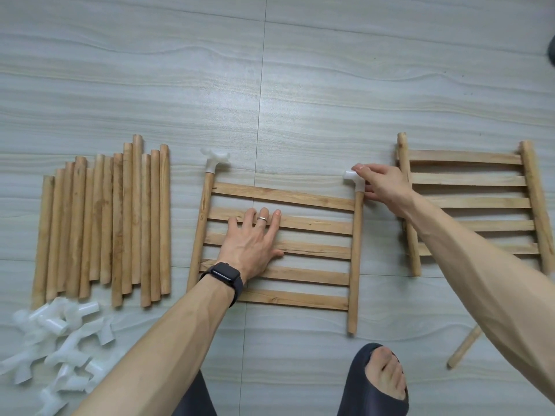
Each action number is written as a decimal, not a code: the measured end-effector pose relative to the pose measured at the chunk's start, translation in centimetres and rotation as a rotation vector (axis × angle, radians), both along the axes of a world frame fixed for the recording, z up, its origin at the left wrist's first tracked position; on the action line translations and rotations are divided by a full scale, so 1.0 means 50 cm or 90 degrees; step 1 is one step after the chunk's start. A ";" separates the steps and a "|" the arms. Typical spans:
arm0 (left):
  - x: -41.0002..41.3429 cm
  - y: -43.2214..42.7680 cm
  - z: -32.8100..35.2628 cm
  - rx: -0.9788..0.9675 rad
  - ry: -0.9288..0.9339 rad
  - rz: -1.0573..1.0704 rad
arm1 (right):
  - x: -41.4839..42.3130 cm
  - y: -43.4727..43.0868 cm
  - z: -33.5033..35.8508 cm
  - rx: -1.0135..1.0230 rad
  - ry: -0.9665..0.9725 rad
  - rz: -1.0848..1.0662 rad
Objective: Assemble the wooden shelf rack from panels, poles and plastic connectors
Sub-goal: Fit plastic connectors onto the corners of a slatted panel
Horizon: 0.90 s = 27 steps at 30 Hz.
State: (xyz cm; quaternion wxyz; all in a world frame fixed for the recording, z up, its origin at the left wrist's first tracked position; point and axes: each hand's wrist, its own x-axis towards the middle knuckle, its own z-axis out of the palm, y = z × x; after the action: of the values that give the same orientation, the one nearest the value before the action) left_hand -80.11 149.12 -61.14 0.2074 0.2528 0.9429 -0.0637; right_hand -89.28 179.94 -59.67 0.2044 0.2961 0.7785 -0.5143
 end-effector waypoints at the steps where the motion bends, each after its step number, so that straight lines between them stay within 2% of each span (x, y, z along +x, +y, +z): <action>1: 0.000 0.000 0.000 0.001 -0.003 0.000 | 0.006 -0.002 0.001 0.032 0.010 0.011; 6: -0.012 -0.003 0.001 0.016 -0.019 -0.010 | 0.058 -0.007 0.007 0.217 0.036 0.259; 15: -0.011 -0.002 -0.008 0.019 -0.012 -0.034 | 0.071 -0.018 0.021 0.428 0.102 0.518; 19: -0.010 -0.002 -0.003 0.017 -0.018 -0.039 | 0.053 -0.023 0.039 0.544 0.105 0.593; 22: -0.012 0.001 0.000 0.004 -0.011 -0.054 | 0.056 -0.016 0.045 0.556 0.122 0.628; 27: -0.015 0.001 0.001 -0.004 0.001 -0.069 | 0.066 -0.015 0.038 0.557 0.148 0.608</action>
State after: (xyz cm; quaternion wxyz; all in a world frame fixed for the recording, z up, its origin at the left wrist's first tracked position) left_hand -80.87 149.16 -61.11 0.2040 0.3025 0.9278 -0.0778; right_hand -85.98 179.19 -57.75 0.1853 -0.0839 0.9786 -0.0316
